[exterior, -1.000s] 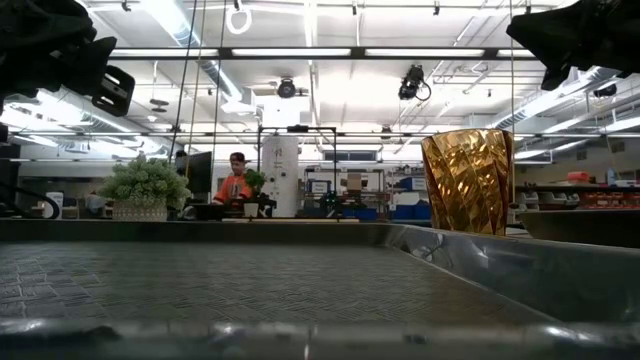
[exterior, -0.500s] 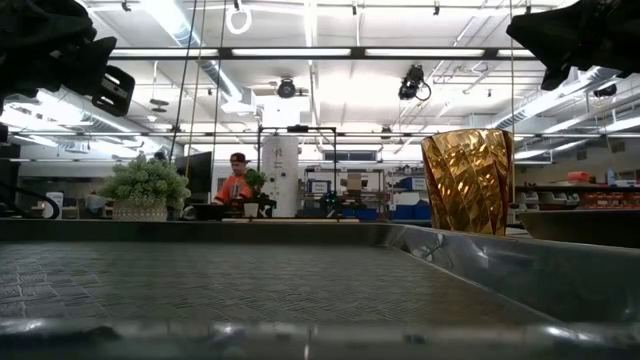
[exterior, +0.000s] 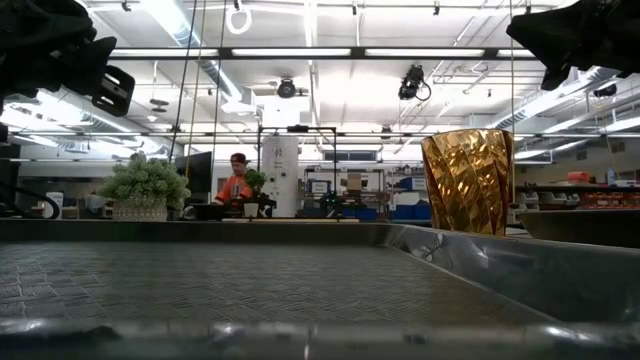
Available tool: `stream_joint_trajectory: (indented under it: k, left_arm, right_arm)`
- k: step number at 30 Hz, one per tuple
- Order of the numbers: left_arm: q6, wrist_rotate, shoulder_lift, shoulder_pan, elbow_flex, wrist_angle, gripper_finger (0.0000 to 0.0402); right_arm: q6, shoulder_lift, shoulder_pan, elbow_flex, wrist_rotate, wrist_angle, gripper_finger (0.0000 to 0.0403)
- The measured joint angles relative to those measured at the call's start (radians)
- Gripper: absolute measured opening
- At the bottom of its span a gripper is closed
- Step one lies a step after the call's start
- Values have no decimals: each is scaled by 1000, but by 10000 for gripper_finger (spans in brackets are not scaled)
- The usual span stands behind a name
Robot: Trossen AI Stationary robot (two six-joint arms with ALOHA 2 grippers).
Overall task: Pick and place plate/cup/fork/spoon on tray
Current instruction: Put the brown cup on the black tray
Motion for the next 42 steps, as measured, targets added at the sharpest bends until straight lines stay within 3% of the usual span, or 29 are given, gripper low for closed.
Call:
stream_joint_trajectory:
  k: [7, 11, 15, 23, 31, 38, 42]
  left_arm:
    - [0, 0, 0, 0, 0, 0, 110]
    - [0, 0, 0, 0, 0, 0, 110]
    - [0, 0, 0, 0, 0, 0, 110]
    - [0, 0, 0, 0, 0, 0, 110]
    - [0, 0, 0, 0, 0, 0, 110]
    - [0, 0, 0, 0, 0, 0, 110]
    - [0, 0, 0, 0, 0, 0, 110]
  right_arm:
    - [65, 0, 0, 0, -15, 39, 73]
    - [211, 6, 0, 1, -22, 40, 73]
    - [269, 62, -1, 23, 5, -93, 72]
    - [382, 327, -6, 140, 32, -225, 71]
    - [505, 644, -6, 352, 68, -470, 72]
    - [578, 890, -39, 560, -24, -711, 102]
    - [579, 1008, -87, 668, -128, -829, 134]
